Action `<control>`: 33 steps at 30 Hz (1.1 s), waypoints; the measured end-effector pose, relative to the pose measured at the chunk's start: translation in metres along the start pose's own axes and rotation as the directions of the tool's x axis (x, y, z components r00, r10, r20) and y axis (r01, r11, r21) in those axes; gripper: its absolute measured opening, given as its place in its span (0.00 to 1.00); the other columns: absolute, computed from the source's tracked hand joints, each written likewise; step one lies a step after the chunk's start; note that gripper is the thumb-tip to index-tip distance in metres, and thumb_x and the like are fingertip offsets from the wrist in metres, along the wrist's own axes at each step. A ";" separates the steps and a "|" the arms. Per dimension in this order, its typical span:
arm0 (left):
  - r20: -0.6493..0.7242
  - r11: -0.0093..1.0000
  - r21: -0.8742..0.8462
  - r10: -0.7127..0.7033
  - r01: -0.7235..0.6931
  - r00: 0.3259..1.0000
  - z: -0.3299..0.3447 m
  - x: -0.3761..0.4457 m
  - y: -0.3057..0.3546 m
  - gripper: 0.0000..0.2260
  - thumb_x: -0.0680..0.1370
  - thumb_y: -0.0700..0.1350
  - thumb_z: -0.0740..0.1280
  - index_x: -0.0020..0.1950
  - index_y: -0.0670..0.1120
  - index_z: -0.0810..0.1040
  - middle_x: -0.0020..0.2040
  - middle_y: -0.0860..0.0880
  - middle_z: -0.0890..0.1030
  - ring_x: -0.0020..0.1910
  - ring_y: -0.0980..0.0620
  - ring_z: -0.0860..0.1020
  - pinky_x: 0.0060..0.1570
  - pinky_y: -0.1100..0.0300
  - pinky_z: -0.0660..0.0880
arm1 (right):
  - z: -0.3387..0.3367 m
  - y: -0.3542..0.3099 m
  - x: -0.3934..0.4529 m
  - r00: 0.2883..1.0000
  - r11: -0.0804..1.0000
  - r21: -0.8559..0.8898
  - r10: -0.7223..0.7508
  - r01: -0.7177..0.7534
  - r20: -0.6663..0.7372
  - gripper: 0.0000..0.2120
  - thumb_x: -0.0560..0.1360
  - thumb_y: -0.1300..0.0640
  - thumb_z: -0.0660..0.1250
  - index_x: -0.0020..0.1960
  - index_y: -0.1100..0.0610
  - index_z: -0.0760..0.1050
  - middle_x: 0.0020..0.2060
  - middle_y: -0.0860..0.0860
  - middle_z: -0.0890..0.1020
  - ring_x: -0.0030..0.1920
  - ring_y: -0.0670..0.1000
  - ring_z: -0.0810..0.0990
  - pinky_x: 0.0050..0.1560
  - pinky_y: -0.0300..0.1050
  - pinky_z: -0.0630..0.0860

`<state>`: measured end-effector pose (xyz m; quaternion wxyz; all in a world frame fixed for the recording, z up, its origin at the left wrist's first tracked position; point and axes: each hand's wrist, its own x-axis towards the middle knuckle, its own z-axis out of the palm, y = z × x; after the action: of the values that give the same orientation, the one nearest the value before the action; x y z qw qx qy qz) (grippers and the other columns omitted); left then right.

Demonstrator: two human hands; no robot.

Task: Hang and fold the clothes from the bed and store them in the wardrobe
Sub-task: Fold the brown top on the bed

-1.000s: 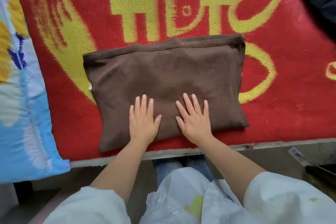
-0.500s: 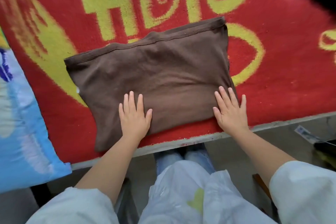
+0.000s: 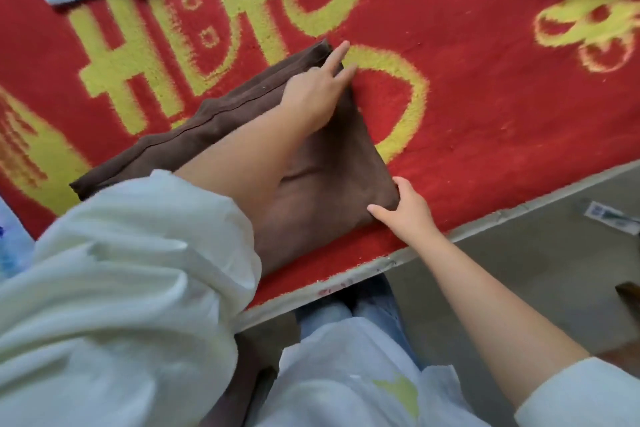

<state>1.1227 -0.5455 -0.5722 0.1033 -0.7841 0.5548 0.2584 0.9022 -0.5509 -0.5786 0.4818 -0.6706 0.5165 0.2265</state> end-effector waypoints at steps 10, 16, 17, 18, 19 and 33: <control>0.290 0.867 0.489 -0.267 0.098 0.919 -0.011 0.013 -0.013 0.17 0.76 0.34 0.58 0.65 0.40 0.71 0.61 0.41 0.73 0.57 0.40 0.74 0.40 0.54 0.69 | -0.005 0.014 -0.013 0.994 0.964 0.249 -0.106 0.098 0.017 0.03 0.72 0.62 0.68 0.42 0.62 0.77 0.31 0.49 0.74 0.34 0.48 0.71 0.31 0.32 0.65; 0.145 0.934 0.349 -0.139 0.081 0.980 -0.026 -0.005 -0.026 0.18 0.76 0.32 0.57 0.63 0.44 0.74 0.58 0.40 0.72 0.54 0.38 0.74 0.37 0.53 0.70 | -0.003 0.000 -0.042 0.933 0.903 0.241 -0.329 0.356 -0.144 0.10 0.69 0.68 0.70 0.50 0.67 0.80 0.52 0.57 0.80 0.51 0.49 0.75 0.48 0.26 0.65; 0.107 0.943 0.326 -0.112 0.071 0.988 -0.030 -0.010 -0.029 0.18 0.76 0.32 0.58 0.63 0.44 0.74 0.58 0.40 0.72 0.53 0.37 0.74 0.37 0.53 0.70 | -0.002 -0.003 -0.048 0.917 0.887 0.238 -0.369 0.396 -0.150 0.09 0.68 0.69 0.70 0.48 0.68 0.80 0.54 0.57 0.79 0.53 0.48 0.74 0.49 0.21 0.63; 0.074 0.951 0.304 -0.078 0.052 0.994 -0.035 -0.016 -0.032 0.18 0.75 0.33 0.59 0.62 0.43 0.75 0.58 0.39 0.72 0.53 0.37 0.74 0.37 0.52 0.69 | -0.001 -0.006 -0.054 0.903 0.876 0.224 -0.404 0.428 -0.146 0.08 0.68 0.69 0.70 0.46 0.69 0.80 0.55 0.57 0.79 0.54 0.47 0.73 0.50 0.18 0.61; 0.045 0.958 0.285 -0.040 0.025 0.998 -0.038 -0.025 -0.039 0.17 0.74 0.33 0.60 0.62 0.42 0.75 0.58 0.39 0.72 0.52 0.36 0.74 0.37 0.52 0.69 | 0.005 -0.011 -0.063 0.890 0.867 0.204 -0.434 0.454 -0.136 0.07 0.68 0.69 0.70 0.46 0.69 0.79 0.56 0.57 0.78 0.55 0.45 0.72 0.51 0.16 0.59; -0.128 0.986 0.143 0.108 -0.089 0.986 0.020 -0.205 -0.187 0.15 0.70 0.30 0.64 0.56 0.36 0.78 0.56 0.32 0.72 0.45 0.31 0.74 0.37 0.45 0.70 | 0.195 -0.079 -0.138 0.574 0.571 -0.184 -0.818 0.801 -0.039 0.13 0.65 0.64 0.60 0.42 0.65 0.82 0.44 0.59 0.84 0.47 0.62 0.83 0.49 0.65 0.72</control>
<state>1.2376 -0.3011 -0.5058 0.1060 -0.7625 0.6150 0.1708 0.9621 -0.3133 -0.5202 0.4500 -0.8779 0.1621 -0.0228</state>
